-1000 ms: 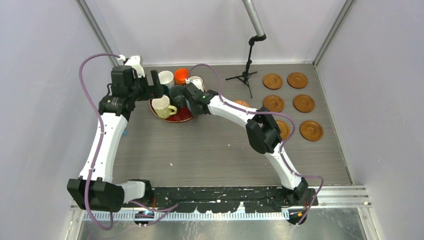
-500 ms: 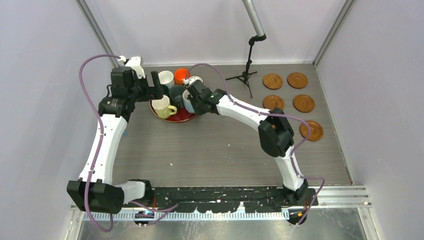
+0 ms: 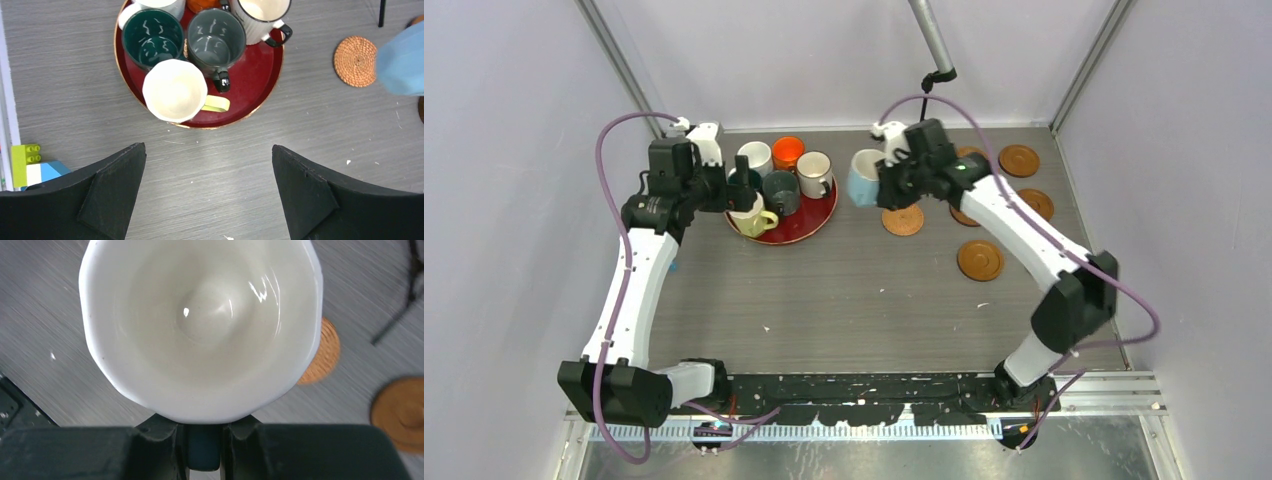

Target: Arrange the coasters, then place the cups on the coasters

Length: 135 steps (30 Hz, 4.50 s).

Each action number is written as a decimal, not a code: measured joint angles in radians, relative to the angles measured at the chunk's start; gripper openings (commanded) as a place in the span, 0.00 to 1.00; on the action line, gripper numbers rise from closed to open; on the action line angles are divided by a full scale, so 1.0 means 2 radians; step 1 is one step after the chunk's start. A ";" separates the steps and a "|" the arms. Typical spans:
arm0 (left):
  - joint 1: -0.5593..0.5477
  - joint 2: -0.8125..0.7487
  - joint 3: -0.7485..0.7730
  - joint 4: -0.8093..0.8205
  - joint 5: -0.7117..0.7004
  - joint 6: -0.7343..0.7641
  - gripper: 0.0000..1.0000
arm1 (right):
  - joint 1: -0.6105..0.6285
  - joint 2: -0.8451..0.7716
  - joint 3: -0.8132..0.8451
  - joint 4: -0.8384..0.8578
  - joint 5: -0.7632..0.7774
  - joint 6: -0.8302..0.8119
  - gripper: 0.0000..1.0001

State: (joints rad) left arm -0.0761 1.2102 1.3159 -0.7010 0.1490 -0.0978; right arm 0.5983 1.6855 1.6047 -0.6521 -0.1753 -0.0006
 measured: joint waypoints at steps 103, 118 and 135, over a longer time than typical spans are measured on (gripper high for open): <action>0.000 0.031 -0.024 -0.079 0.118 0.081 1.00 | -0.490 0.408 0.362 -0.039 -0.150 -0.382 0.46; 0.000 0.027 -0.024 -0.079 0.118 0.081 1.00 | -0.510 0.295 0.250 -0.045 -0.146 -0.385 0.56; 0.000 -0.007 -0.024 -0.083 0.107 0.060 1.00 | -0.407 0.061 0.162 -0.085 -0.130 -0.245 0.65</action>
State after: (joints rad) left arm -0.0761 1.1969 1.2678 -0.8665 0.3637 0.0223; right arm -0.2165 1.8076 1.9282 -0.8230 -0.4343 -0.4904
